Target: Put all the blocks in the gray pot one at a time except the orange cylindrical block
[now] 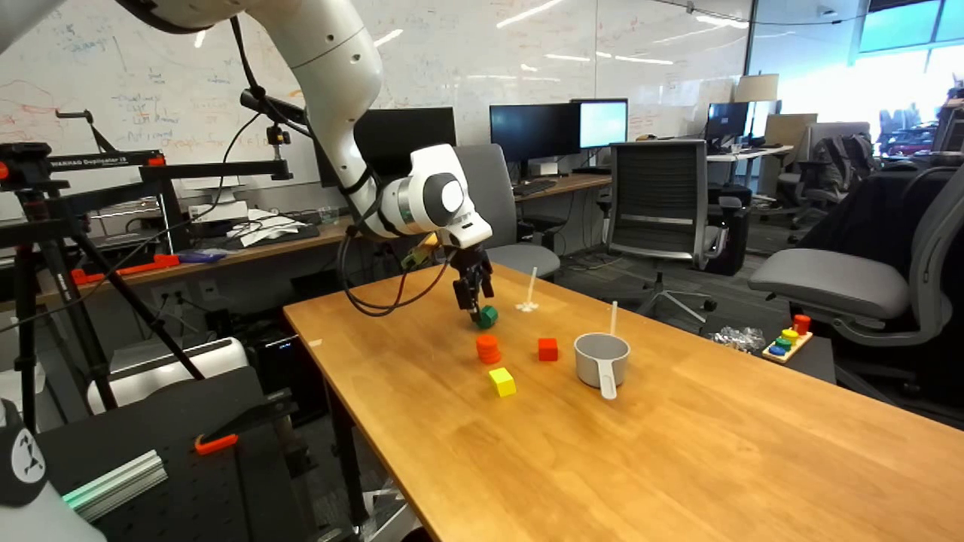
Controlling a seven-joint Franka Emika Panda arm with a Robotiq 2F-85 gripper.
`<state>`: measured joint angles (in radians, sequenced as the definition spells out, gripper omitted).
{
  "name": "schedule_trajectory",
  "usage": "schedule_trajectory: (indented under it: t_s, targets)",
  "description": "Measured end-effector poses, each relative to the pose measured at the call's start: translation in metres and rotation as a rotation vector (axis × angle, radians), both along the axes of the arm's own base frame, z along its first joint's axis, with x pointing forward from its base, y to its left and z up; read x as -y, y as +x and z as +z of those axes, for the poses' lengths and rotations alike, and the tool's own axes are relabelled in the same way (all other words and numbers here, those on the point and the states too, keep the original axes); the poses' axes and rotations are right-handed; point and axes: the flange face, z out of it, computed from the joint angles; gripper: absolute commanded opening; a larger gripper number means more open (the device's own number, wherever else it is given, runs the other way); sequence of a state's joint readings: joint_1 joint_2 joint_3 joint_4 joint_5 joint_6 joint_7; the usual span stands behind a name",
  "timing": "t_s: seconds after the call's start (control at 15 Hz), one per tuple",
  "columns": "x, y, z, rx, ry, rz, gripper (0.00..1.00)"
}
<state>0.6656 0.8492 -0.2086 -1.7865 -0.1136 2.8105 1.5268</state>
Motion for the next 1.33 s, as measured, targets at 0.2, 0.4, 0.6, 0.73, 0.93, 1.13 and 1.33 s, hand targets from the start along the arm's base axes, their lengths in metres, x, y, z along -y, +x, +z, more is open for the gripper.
schedule_trajectory:
  t_s: [0.2, 0.4, 0.6, 0.73, 0.93, 1.13, 1.33]
  targets:
    - [-0.002, 0.0, -0.003, 0.019, 0.012, 0.019, 1.0]
    - [-0.002, -0.001, -0.009, 0.026, 0.02, 0.026, 0.66]
    - [-0.003, -0.002, -0.013, 0.032, 0.03, 0.03, 0.42]
    - [-0.003, -0.003, -0.016, 0.037, 0.036, 0.032, 0.26]
    - [-0.004, -0.001, -0.014, 0.049, 0.044, 0.039, 0.2]
    - [-0.004, -0.001, -0.014, 0.054, 0.045, 0.052, 0.2]
    - [-0.003, 0.002, -0.01, 0.059, 0.041, 0.07, 0.2]
